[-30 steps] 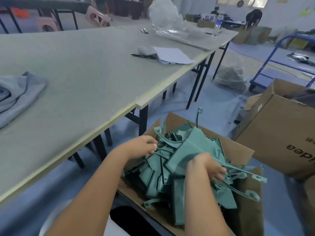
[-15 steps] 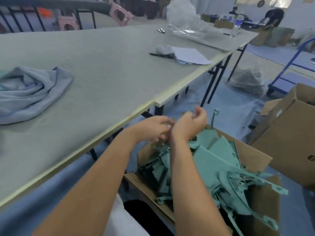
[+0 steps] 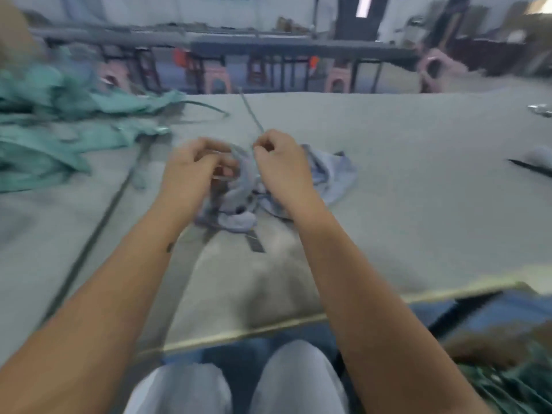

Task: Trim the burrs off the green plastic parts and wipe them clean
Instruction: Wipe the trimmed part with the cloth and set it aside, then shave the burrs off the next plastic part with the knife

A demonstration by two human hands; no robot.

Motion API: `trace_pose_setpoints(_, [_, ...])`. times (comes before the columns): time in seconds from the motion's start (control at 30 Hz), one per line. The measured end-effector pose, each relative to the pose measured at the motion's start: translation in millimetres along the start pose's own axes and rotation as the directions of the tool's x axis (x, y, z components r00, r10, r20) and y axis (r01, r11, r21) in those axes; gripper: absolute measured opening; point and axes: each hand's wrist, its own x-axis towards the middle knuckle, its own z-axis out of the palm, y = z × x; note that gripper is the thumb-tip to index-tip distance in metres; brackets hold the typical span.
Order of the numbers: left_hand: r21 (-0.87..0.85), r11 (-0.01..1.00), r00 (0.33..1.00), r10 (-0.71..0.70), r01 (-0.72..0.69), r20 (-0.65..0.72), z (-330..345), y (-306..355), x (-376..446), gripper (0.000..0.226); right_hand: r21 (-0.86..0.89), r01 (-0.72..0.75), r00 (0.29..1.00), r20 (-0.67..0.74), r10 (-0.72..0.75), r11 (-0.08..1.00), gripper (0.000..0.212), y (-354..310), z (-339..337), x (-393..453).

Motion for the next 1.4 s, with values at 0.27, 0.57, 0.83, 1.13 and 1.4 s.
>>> trace_pose_setpoints(0.27, [0.166, 0.98, 0.877, -0.021, 0.114, -0.481, -71, -54, 54, 0.025, -0.483, 0.125, 0.887, 0.446, 0.121, 0.867, 0.022, 14, 64, 28])
trace_pose_setpoints(0.57, [0.274, 0.956, 0.945, -0.009, 0.104, -0.326, -31, -87, 60, 0.031, -0.186, -0.109, 0.928, -0.371, 0.033, 0.976, 0.029, 52, -11, 50])
trace_pose_setpoints(0.83, [0.536, 0.844, 0.995, 0.062, -0.011, -0.078, -17, -90, 60, 0.023, -0.414, -0.53, 0.641, -0.767, 0.03, 0.74, 0.06, 56, -41, 43])
trace_pose_setpoints(1.13, [0.542, 0.839, 0.998, 0.07, -0.052, -0.011, -18, -92, 56, 0.024, -0.264, -0.091, 0.973, 0.181, 0.142, 0.96, 0.047, 35, 72, 68])
trace_pose_setpoints(1.4, [0.445, 0.895, 0.999, -0.011, 0.031, -0.047, -18, -94, 58, 0.03, -0.741, -0.213, 0.946, 0.006, 0.324, 0.636, 0.034, 106, 56, 89])
